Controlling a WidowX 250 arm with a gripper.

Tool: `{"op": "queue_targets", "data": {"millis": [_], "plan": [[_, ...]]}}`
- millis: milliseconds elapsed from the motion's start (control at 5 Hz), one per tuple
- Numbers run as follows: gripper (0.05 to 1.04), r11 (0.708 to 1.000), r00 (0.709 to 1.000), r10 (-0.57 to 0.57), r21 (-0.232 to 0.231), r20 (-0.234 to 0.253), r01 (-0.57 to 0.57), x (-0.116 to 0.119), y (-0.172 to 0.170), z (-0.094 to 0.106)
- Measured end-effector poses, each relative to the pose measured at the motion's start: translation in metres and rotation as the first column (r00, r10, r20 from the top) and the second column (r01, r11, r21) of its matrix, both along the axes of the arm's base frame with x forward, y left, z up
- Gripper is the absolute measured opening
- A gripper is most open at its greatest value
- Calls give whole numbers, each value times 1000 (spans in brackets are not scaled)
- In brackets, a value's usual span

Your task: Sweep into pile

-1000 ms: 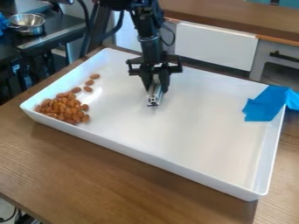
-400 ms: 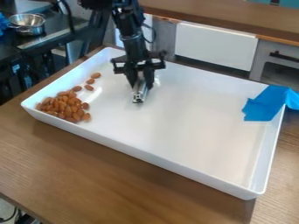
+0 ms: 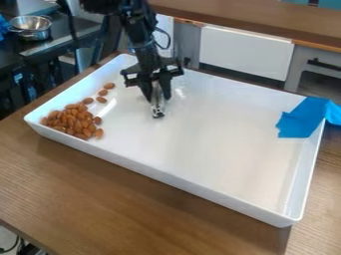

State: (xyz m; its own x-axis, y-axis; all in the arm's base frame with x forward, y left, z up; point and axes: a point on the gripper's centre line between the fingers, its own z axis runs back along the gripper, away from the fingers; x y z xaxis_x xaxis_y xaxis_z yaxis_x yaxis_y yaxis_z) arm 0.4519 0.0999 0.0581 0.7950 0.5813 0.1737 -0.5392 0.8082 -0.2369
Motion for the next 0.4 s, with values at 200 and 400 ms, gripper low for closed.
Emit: {"op": "queue_targets", "data": {"millis": [200,400], "plan": [[382,983,983,182,-24,33,-181,5,5,1],[382,947,947,320,-31,41,-319,8,10,2]]}}
